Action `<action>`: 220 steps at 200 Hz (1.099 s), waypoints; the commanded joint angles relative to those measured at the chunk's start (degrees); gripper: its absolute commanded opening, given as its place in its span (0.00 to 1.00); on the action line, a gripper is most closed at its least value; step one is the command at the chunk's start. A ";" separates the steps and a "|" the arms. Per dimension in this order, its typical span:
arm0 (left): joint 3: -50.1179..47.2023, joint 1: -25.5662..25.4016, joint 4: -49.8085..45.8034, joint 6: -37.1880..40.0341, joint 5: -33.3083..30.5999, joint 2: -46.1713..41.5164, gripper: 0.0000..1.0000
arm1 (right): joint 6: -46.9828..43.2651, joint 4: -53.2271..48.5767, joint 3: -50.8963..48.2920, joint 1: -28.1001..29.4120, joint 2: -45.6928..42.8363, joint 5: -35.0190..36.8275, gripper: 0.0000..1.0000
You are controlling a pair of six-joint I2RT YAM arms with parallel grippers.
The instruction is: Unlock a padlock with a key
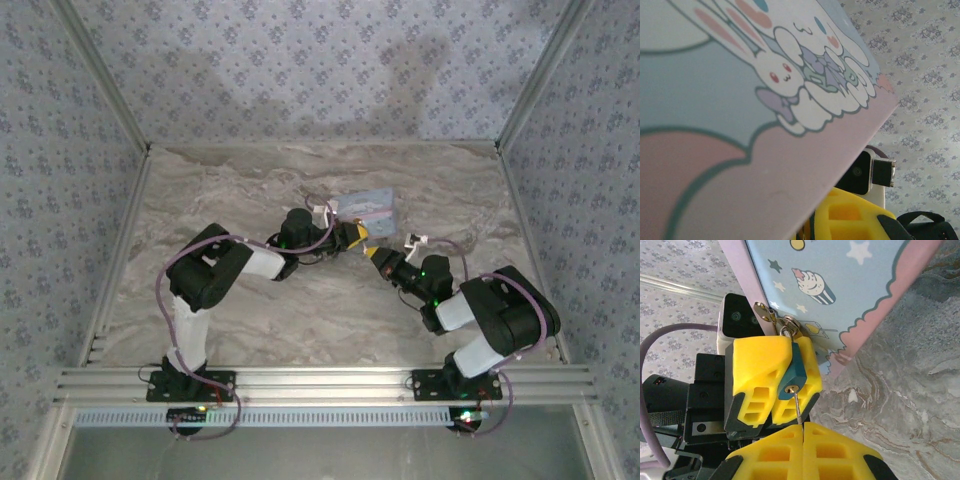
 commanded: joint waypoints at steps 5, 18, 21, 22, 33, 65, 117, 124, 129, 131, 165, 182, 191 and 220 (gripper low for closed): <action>0.33 -0.05 5.08 0.06 1.46 -0.20 0.00 | 0.55 2.13 1.76 -0.27 -0.04 0.12 0.00; 0.16 -0.03 5.42 -0.18 1.38 -0.03 0.00 | 0.66 2.51 1.75 -0.26 -0.03 -0.04 0.00; 0.09 -0.03 5.56 -0.20 1.31 -0.04 0.00 | 0.71 2.62 1.67 -0.24 -0.06 -0.08 0.00; 0.08 -0.04 5.59 -0.16 1.30 -0.08 0.00 | 0.71 2.67 1.61 -0.27 -0.06 -0.08 0.00; 0.10 0.00 5.53 -0.03 1.22 -0.07 0.00 | 0.88 2.72 1.47 -0.27 -0.25 -0.02 0.00; 0.41 -0.05 5.51 -0.26 1.42 -0.02 0.00 | 0.97 2.33 1.36 -0.41 -0.28 0.63 0.00; 0.68 -0.67 6.45 -0.63 2.25 0.15 0.00 | 3.07 2.71 3.29 -0.57 0.58 1.47 0.00; 0.68 -0.75 6.58 -0.79 2.26 0.13 0.00 | 3.37 2.43 3.48 -0.56 0.49 1.62 0.00; 0.68 -0.84 6.72 -0.91 2.27 0.15 0.00 | 3.74 2.18 3.55 -0.51 0.46 1.90 0.00; 0.68 -0.84 6.77 -0.95 2.33 0.15 0.00 | 3.81 2.15 3.57 -0.42 0.39 1.93 0.00; 0.83 -1.13 6.86 -0.82 2.65 0.04 0.00 | 4.92 -0.63 3.85 -0.04 -1.10 3.11 0.00; 0.86 -1.37 7.37 -0.86 2.82 0.06 0.00 | 6.64 0.36 3.62 -0.36 -1.59 3.81 0.00; 0.86 -1.45 7.63 -0.82 2.89 0.06 0.00 | 7.48 -0.42 3.74 -0.39 -2.18 4.00 0.00; 0.89 -1.52 7.71 -0.91 3.05 -0.08 0.00 | 8.00 -7.40 5.48 -0.13 -5.59 4.45 0.00</action>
